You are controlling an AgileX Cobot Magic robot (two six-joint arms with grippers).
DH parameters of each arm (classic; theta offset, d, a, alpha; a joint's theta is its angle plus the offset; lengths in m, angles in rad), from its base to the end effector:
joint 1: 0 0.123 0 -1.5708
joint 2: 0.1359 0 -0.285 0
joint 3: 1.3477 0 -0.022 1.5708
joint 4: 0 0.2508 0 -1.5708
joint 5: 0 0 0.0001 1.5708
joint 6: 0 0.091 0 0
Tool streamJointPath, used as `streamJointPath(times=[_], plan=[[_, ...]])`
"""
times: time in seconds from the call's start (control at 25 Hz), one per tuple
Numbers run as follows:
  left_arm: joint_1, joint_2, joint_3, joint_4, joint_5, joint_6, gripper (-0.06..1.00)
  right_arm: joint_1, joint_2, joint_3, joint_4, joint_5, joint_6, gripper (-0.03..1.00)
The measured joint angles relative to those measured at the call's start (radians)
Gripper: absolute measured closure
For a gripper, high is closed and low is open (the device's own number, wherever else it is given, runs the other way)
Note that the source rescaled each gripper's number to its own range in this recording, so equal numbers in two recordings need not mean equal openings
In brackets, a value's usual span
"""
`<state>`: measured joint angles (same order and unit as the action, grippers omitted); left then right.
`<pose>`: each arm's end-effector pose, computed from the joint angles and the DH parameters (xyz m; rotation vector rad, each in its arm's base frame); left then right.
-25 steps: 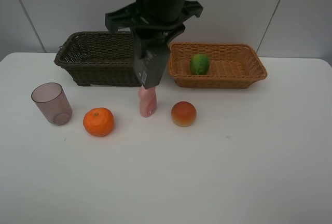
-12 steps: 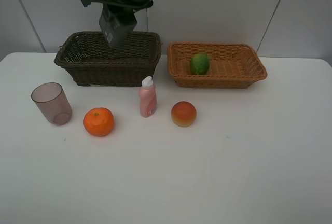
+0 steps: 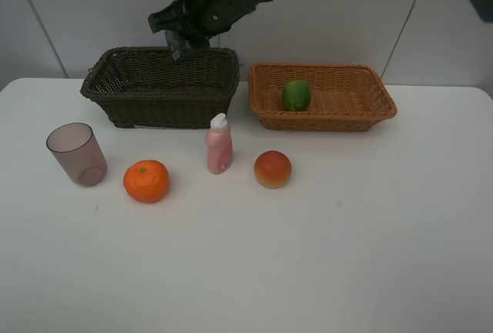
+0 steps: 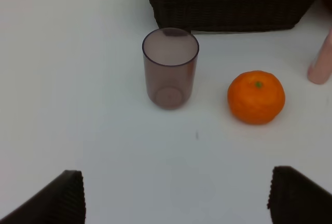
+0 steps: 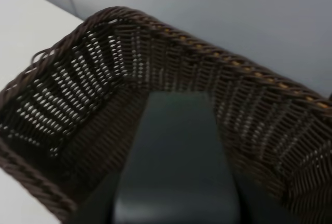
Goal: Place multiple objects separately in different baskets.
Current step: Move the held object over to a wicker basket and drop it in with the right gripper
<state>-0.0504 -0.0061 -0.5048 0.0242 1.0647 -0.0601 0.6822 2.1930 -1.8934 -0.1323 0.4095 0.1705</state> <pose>-0.0064 0.0023 0.2783 -0.0112 2.0374 -0.0404 0.4064 0.3240 0.2458 -0.6598 2.1101 0.3532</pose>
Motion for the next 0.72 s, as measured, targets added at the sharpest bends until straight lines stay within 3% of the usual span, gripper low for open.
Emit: streamJointPath(times=[0.28,0.72], plan=[[0.000,0.000,0.000,0.000,0.000,0.000,0.03,-0.021,0.106,0.000,-0.009,-0.108,0.000,0.78],[0.000,0.000,0.000,0.000,0.000,0.000,0.03,-0.021,0.153,0.000,-0.007,-0.148,0.000,0.78]])
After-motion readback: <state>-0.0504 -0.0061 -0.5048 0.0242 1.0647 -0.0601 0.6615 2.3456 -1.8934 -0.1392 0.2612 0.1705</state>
